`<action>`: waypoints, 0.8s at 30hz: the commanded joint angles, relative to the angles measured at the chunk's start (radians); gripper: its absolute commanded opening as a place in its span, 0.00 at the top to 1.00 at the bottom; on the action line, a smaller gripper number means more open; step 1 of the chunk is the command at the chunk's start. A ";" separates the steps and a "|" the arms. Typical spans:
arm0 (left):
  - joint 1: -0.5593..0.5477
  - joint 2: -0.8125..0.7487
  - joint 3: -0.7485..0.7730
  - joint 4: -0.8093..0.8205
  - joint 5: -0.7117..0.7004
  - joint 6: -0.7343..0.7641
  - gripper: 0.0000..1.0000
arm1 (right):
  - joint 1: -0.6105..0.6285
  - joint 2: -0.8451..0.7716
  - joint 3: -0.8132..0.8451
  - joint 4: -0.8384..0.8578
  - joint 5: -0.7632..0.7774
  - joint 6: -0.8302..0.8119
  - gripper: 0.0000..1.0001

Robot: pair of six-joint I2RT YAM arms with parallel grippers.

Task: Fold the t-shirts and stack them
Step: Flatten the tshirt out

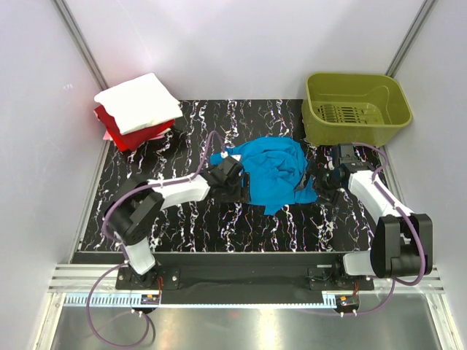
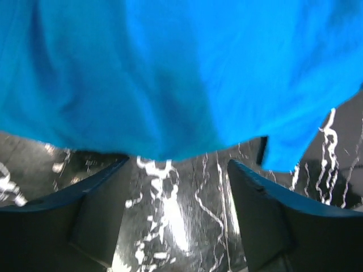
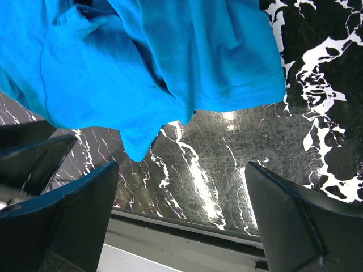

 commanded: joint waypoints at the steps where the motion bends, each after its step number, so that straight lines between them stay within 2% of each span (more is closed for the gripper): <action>1: -0.004 0.038 0.042 0.076 0.004 -0.011 0.33 | 0.008 -0.036 -0.009 0.008 0.003 -0.020 0.00; 3: -0.004 0.060 0.042 0.086 0.005 -0.013 0.42 | 0.008 -0.039 -0.009 0.011 0.003 -0.020 0.00; 4: -0.004 0.066 0.042 0.094 0.008 -0.013 0.54 | 0.008 -0.036 -0.009 0.012 0.003 -0.020 0.00; 7: -0.004 0.080 0.060 0.096 0.022 0.003 0.76 | 0.008 -0.025 -0.010 0.017 0.005 -0.021 0.00; 8: -0.004 0.072 0.080 0.067 0.022 0.013 0.92 | 0.008 -0.019 -0.011 0.019 0.003 -0.020 0.00; 9: -0.002 0.063 0.098 0.028 0.013 0.016 1.00 | 0.008 -0.016 -0.012 0.017 0.003 -0.020 0.00; 12: 0.011 -0.050 0.147 -0.127 -0.051 0.030 1.00 | 0.008 -0.013 -0.014 0.016 0.009 -0.021 0.00; 15: 0.076 -0.231 0.170 -0.274 -0.068 0.052 1.00 | 0.006 -0.014 -0.014 0.017 0.014 -0.021 0.00; 17: 0.151 -0.343 0.192 -0.384 -0.068 0.091 0.96 | 0.006 -0.009 -0.015 0.020 0.017 -0.018 0.00; 18: 0.180 -0.372 0.197 -0.415 -0.065 0.108 0.89 | 0.008 -0.005 -0.015 0.022 0.015 -0.018 0.00; 20: 0.278 -0.421 0.189 -0.490 -0.032 0.174 0.82 | 0.006 0.000 -0.018 0.029 0.009 -0.017 0.00; 21: 0.307 -0.432 0.180 -0.504 0.000 0.199 0.73 | 0.006 0.001 -0.020 0.032 0.006 -0.015 0.00; 22: 0.356 -0.437 0.148 -0.518 0.019 0.223 0.57 | 0.006 0.001 -0.026 0.035 0.006 -0.013 0.00; 24: 0.393 -0.428 0.106 -0.552 0.022 0.266 0.39 | 0.008 0.001 -0.029 0.040 0.002 -0.009 0.00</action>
